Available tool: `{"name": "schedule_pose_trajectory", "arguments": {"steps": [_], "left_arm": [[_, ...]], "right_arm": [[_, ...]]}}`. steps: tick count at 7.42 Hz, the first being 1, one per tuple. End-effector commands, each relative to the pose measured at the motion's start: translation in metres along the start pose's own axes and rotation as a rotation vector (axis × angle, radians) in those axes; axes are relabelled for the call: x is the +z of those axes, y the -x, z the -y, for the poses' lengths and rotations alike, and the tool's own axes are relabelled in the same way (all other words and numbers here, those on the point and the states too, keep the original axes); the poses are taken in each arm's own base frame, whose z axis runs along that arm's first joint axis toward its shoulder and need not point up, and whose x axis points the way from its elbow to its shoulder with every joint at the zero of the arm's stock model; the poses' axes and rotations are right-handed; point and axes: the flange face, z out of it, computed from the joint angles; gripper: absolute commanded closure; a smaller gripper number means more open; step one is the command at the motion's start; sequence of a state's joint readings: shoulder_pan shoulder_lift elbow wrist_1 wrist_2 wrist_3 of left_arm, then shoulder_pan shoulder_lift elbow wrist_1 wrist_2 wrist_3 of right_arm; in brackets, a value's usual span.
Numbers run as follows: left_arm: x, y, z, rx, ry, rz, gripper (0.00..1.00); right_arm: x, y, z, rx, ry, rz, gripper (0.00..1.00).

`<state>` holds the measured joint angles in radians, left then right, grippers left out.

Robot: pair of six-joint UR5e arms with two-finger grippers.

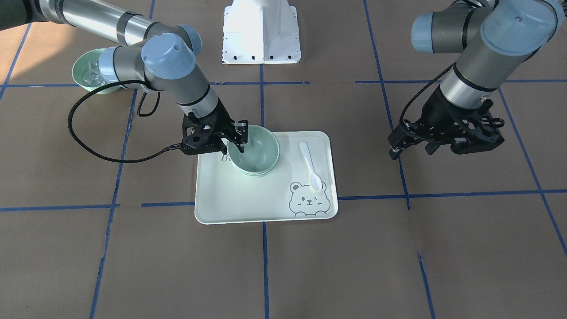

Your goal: Stack green bowls together

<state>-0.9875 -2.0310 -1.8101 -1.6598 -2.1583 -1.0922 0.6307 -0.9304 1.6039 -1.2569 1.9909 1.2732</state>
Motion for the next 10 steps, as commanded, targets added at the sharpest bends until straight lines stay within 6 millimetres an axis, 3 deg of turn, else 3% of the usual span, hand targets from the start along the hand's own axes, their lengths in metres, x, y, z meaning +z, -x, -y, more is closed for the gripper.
{"name": "schedule_pose_trajectory", "arguments": {"steps": [1, 2, 3, 4, 6, 8, 10], "left_arm": [[0.0, 0.0, 0.0, 0.0, 0.0, 0.0, 0.0], [0.0, 0.0, 0.0, 0.001, 0.0, 0.0, 0.0], [-0.004, 0.008, 0.006, -0.008, -0.01, 0.004, 0.0], [-0.012, 0.029, 0.016, 0.04, -0.017, 0.017, 0.0], [-0.043, 0.114, 0.043, 0.127, -0.031, 0.058, 0.0], [-0.068, 0.198, 0.057, 0.253, -0.02, 0.148, 0.0], [-0.087, 0.286, 0.063, 0.355, 0.032, 0.223, 0.0]], "right_arm": [[-0.005, 0.002, -0.001, -0.004, -0.007, 0.007, 0.0], [-0.009, -0.007, -0.001, 0.005, -0.006, -0.007, 0.0], [-0.033, -0.024, 0.002, 0.017, -0.009, -0.047, 0.0], [-0.065, -0.042, 0.008, -0.021, -0.013, -0.09, 0.0], [-0.119, -0.105, 0.029, -0.116, -0.002, -0.144, 0.0], [-0.157, -0.215, 0.056, -0.201, 0.035, -0.176, 0.0], [-0.198, -0.346, 0.064, -0.295, 0.067, -0.229, 0.0]]}}
